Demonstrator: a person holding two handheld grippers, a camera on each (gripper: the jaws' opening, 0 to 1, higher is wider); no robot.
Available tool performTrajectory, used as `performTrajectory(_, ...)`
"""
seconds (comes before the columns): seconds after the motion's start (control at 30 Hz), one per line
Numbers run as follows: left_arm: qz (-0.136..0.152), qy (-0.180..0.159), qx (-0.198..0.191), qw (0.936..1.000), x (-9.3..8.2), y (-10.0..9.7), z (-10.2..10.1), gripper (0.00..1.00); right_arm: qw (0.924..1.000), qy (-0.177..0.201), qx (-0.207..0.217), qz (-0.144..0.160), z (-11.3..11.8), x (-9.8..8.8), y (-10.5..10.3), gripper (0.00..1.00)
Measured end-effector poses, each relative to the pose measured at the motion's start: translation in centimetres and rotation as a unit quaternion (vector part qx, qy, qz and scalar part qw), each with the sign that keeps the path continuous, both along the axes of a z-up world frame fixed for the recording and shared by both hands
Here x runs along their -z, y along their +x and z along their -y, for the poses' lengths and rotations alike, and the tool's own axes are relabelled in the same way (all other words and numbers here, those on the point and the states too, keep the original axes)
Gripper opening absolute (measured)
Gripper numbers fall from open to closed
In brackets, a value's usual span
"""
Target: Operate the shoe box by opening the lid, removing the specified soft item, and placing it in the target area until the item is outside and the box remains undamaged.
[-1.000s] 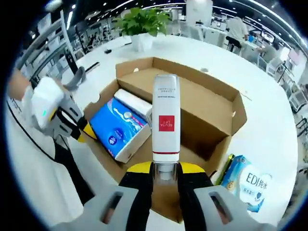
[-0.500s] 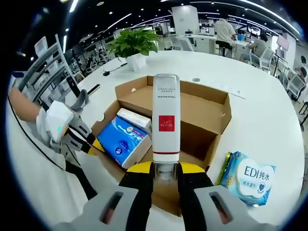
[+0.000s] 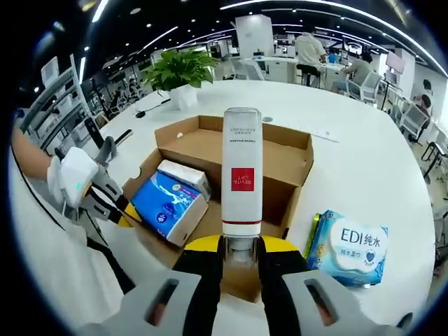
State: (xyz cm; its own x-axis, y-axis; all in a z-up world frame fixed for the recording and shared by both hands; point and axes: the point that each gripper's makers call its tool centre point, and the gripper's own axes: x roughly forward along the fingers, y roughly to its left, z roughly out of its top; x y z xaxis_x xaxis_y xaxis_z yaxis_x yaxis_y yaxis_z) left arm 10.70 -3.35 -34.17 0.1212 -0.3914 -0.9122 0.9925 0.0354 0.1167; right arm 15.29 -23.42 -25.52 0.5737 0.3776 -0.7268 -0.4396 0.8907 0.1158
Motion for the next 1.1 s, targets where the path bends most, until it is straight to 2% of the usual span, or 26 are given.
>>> performTrajectory(0.13, 0.001, -0.001, 0.001, 1.0000, 0.0, 0.0, 0.0, 0.02, 1.0000, -0.008, 0.006, -0.002, 0.5, 0.1, -0.3, 0.18)
performTrajectory(0.2, 0.000, -0.001, 0.001, 1.0000, 0.0, 0.0, 0.0, 0.02, 0.9998, 0.010, 0.013, -0.012, 0.4, 0.2, -0.5, 0.18)
performTrajectory(0.3, 0.001, -0.001, 0.004, 1.0000, 0.0, 0.0, 0.0, 0.02, 0.9989, 0.038, 0.028, -0.006, 0.2, -0.3, -0.1, 0.18)
performTrajectory(0.63, 0.002, -0.001, 0.003, 1.0000, 0.0, 0.1, 0.0, 0.02, 0.9988, 0.024, 0.042, 0.011, 1.0, -0.4, 0.2, 0.18)
performTrajectory(0.73, 0.003, -0.002, 0.002, 1.0000, 0.0, 0.2, 0.0, 0.02, 0.9985, 0.017, 0.049, 0.021, 1.9, -0.7, 0.4, 0.17)
performTrajectory(0.8, 0.003, -0.002, 0.002, 1.0000, 0.0, 0.2, 0.0, 0.02, 0.9975, 0.000, 0.063, 0.032, 3.2, -1.1, 1.0, 0.17)
performTrajectory(0.9, 0.002, -0.002, 0.002, 1.0000, 0.0, 0.2, 0.0, 0.02, 0.9959, 0.020, 0.080, 0.036, 4.2, -1.8, 1.5, 0.17)
performTrajectory(1.1, 0.004, -0.002, 0.000, 1.0000, 0.0, 0.2, 0.0, 0.02, 0.9951, 0.003, 0.087, 0.046, 5.4, -2.2, 1.6, 0.18)
